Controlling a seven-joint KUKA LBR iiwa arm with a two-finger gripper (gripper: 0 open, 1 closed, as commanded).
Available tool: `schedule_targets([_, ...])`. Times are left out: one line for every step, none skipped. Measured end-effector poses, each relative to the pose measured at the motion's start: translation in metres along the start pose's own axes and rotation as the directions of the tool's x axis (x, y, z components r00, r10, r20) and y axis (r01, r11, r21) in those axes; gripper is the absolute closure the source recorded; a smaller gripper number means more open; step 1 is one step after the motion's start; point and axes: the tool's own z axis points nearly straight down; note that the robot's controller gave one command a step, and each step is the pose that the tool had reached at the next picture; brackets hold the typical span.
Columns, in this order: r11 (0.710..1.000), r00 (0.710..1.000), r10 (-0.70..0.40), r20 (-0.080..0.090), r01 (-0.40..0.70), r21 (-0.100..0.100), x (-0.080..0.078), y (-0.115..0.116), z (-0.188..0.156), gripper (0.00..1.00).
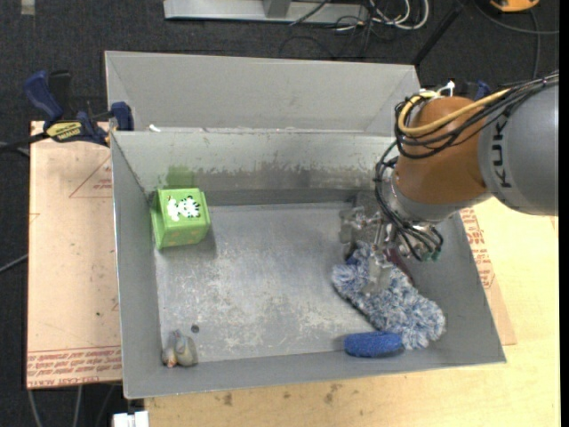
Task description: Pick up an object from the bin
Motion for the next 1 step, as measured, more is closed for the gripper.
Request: schedule_targets([0.996, 0.996, -0.089, -0.001, 0.089, -0.001, 0.0031, 0.0025, 0.041, 1.0])
